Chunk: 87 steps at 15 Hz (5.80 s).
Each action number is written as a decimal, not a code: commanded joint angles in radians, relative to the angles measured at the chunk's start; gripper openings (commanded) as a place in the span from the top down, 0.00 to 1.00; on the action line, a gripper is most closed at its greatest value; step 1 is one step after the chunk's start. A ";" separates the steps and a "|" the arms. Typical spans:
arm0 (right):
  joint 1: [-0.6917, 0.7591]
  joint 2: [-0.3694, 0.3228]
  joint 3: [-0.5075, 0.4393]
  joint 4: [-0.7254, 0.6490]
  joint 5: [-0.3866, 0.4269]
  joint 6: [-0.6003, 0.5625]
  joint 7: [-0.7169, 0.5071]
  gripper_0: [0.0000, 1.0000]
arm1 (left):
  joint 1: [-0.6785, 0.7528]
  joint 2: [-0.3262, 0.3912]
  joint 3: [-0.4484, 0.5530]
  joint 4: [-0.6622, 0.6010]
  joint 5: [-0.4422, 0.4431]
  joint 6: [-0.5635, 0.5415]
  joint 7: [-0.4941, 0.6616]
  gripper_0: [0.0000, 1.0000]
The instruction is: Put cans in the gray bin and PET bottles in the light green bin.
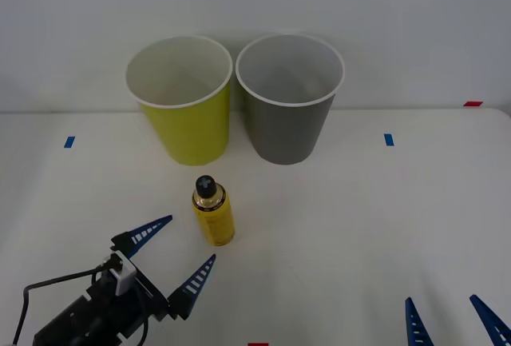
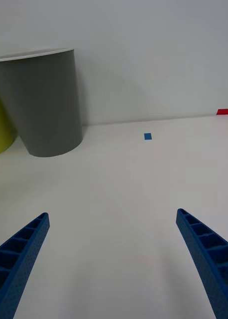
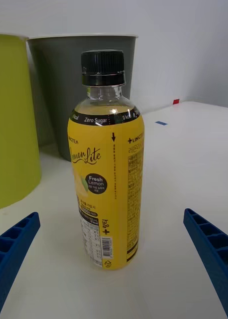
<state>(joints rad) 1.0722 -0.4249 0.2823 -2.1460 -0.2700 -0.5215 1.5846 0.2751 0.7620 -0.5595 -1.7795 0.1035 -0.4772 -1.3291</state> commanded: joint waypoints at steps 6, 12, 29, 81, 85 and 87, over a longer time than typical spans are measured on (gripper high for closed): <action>0.000 0.000 0.000 0.000 0.000 0.000 0.000 0.12 | -0.108 -0.067 -0.016 0.046 0.018 0.045 0.004 0.00; 0.000 0.000 0.000 0.000 0.000 0.000 0.000 0.12 | -0.158 -0.107 -0.016 0.054 0.018 0.094 0.008 0.00; 0.000 0.000 0.000 0.000 0.000 0.000 0.000 0.12 | -0.206 -0.147 -0.050 0.074 0.068 0.107 0.001 0.99; 0.000 0.000 0.000 0.000 0.000 0.000 0.000 0.12 | -0.787 -0.362 0.750 -0.417 0.676 1.603 -0.475 1.00; 0.000 0.000 0.000 0.000 0.000 0.000 0.000 0.12 | -0.901 -0.362 0.737 -0.265 0.667 1.592 -0.478 1.00; 0.000 0.000 0.000 0.000 0.000 0.000 0.000 0.12 | -0.925 -0.362 0.696 -0.178 0.651 1.502 -0.483 1.00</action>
<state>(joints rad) 1.0723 -0.4249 0.2823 -2.1461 -0.2700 -0.5215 1.5846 -0.6350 0.4003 0.1611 -2.0032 0.7653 1.0756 -1.8082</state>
